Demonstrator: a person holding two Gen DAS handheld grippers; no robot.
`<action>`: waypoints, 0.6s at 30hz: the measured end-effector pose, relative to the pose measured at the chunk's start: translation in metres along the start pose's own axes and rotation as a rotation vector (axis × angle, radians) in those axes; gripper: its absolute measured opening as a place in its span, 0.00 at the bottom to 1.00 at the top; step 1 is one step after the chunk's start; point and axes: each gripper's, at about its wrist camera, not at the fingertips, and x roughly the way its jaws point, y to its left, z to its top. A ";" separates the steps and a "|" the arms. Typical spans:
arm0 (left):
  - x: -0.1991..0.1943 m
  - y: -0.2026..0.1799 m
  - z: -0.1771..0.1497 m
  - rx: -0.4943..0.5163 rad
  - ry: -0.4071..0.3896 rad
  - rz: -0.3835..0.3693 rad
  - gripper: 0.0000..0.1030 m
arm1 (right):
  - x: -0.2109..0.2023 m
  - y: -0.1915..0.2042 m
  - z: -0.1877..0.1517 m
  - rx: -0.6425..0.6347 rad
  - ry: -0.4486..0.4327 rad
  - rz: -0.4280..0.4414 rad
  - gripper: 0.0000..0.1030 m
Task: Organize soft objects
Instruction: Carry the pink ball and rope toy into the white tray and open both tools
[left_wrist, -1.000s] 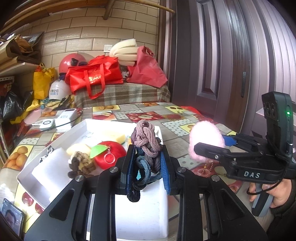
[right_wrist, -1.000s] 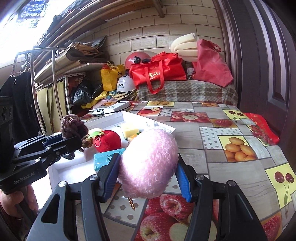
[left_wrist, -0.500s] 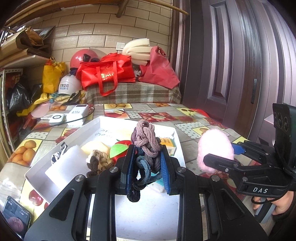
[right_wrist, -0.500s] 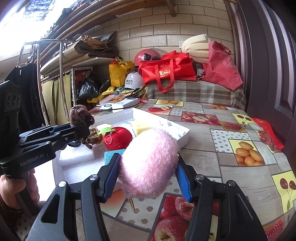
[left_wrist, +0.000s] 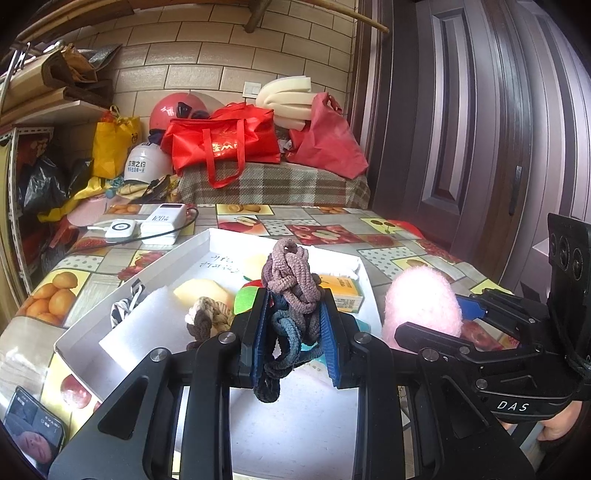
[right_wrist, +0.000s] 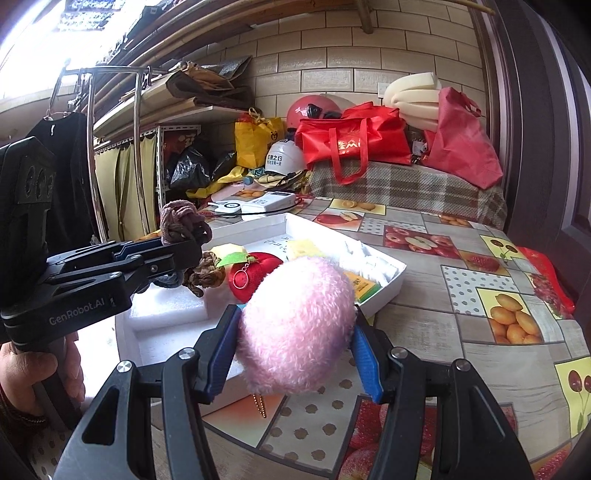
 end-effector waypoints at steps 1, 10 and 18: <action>0.000 0.001 0.000 -0.003 0.000 0.002 0.25 | 0.001 0.000 0.000 0.004 0.001 0.002 0.56; 0.003 0.006 0.002 -0.007 -0.005 0.028 0.25 | 0.013 0.005 0.006 -0.006 0.004 0.014 0.56; 0.010 0.020 0.006 -0.021 0.000 0.064 0.25 | 0.031 0.009 0.013 -0.017 0.017 0.027 0.56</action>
